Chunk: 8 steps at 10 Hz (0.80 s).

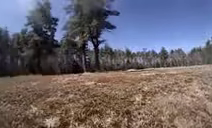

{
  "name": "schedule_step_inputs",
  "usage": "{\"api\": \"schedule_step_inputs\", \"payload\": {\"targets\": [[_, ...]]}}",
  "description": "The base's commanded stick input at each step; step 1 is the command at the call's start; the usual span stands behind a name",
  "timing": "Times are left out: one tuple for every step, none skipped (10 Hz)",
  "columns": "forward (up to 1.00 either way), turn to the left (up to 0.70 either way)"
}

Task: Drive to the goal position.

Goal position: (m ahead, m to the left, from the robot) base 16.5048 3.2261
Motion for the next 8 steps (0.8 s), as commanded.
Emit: {"api": "schedule_step_inputs", "payload": {"targets": [[0.7, 0.0], [0.7, 0.0], [0.7, 0.0], [0.7, 0.0], [0.7, 0.07], [0.7, 0.29], [0.7, 0.35], [0.7, 0.35]]}}
